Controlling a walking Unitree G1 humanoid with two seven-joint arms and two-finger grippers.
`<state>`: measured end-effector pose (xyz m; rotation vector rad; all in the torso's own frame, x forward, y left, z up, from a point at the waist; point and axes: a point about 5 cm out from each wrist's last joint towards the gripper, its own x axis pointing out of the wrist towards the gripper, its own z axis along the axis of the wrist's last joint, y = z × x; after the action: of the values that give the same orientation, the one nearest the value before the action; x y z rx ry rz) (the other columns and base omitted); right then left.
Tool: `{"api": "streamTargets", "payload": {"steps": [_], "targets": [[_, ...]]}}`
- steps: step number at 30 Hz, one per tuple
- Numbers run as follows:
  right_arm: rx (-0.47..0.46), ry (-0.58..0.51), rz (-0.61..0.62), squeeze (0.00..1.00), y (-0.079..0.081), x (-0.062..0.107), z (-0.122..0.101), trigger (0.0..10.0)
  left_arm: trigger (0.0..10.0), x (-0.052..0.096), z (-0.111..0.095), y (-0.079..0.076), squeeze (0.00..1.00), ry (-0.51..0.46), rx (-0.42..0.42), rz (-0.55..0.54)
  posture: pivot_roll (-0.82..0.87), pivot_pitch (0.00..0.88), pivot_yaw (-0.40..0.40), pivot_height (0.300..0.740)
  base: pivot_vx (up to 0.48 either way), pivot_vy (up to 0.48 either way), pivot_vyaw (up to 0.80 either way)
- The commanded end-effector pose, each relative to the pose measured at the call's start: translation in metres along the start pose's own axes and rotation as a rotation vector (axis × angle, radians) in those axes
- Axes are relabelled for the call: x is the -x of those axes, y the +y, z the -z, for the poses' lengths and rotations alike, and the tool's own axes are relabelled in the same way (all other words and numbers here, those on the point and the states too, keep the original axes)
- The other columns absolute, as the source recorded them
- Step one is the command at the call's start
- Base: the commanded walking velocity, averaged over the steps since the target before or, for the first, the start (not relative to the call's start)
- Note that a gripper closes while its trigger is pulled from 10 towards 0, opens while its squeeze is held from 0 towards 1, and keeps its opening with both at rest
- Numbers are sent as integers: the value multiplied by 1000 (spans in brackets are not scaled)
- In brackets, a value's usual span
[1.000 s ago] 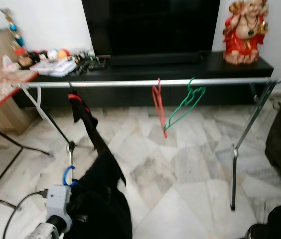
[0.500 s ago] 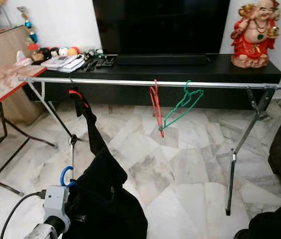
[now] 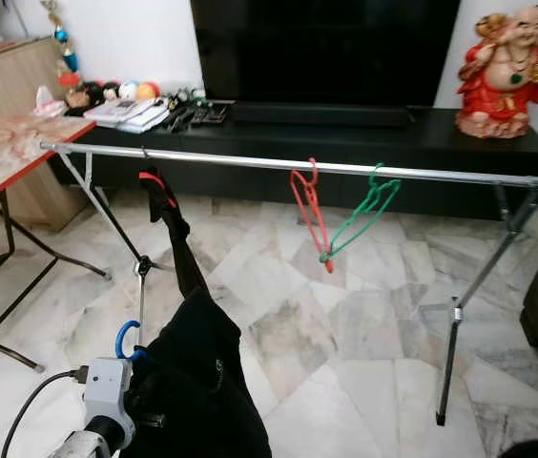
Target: Hang hanger
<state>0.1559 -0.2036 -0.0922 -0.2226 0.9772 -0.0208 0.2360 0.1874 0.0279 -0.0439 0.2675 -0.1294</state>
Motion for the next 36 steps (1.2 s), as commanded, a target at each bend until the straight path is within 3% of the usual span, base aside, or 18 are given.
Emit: {"api": "streamTargets", "payload": {"steps": [1, 36], "targets": [[2, 29, 7, 0, -4, 2, 10, 10000, 10000, -5, -11, -4, 0, -46, 4, 12, -24, 15, 47, 740, 345, 0, 0], [-10, 35, 6, 0, -3, 3, 12, 10000, 10000, -8, -13, -5, 0, -49, 6, 10, -17, 18, 44, 740, 356, 0, 0]]}}
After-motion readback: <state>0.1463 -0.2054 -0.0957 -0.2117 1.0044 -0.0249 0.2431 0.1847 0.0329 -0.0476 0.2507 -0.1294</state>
